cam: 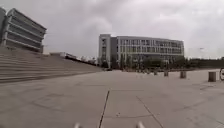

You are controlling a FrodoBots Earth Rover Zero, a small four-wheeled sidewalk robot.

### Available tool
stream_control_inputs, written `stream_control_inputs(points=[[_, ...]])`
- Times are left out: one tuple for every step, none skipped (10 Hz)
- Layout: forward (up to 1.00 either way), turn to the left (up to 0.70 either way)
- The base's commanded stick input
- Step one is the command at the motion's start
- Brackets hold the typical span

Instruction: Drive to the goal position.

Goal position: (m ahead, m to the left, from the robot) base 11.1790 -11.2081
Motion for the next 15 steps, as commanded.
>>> stream_control_inputs(points=[[0.5, 0.0], [0.5, 0.0], [0.5, 0.0], [0.5, 0.0], [0.5, 0.0], [0.5, 0.0], [0.5, 0.0], [0.5, 0.0], [0.5, 0.0], [0.5, 0.0], [0.5, 0.0], [0.5, 0.0], [0.5, 0.0], [0.5, 0.0], [0.5, 0.0]])
